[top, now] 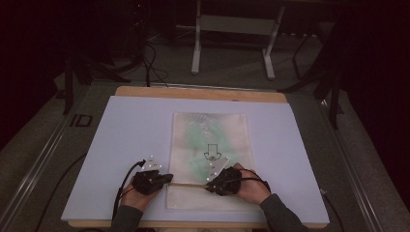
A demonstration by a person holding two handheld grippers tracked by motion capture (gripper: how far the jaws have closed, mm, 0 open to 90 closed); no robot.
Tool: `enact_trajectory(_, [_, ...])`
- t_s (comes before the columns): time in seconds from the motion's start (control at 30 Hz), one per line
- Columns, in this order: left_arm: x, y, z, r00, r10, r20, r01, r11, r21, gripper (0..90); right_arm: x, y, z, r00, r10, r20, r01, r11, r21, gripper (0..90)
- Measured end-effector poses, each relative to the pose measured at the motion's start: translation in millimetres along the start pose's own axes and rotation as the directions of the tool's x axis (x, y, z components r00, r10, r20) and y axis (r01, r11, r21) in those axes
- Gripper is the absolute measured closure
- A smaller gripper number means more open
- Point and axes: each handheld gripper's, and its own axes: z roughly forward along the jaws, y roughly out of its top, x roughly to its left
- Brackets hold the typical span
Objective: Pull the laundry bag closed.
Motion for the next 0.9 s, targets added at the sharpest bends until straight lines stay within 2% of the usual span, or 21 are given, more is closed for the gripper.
enact_trajectory(0.53, [0.3, -0.2, -0.2, 1.0, -0.003, 0.004, 0.003, 1.0, 0.0, 89.6, 1.7, 1.4, -2.7, 0.9996, -0.021, 0.018, 0.021, 1.0, 0.021, 82.5])
enact_trajectory(0.87, [0.2, -0.3, -0.2, 1.0, -0.005, 0.005, 0.005, 1.0, 0.0, 89.6, -0.6, -10.5, -12.3, 0.9998, -0.002, 0.017, 0.002, 1.0, 0.012, 82.4])
enact_trajectory(0.9, [0.3, -0.3, -0.2, 1.0, -0.006, 0.006, 0.006, 1.0, -0.001, 89.6, -0.4, -10.7, -12.8, 0.9997, -0.007, 0.025, 0.006, 1.0, 0.023, 82.5])
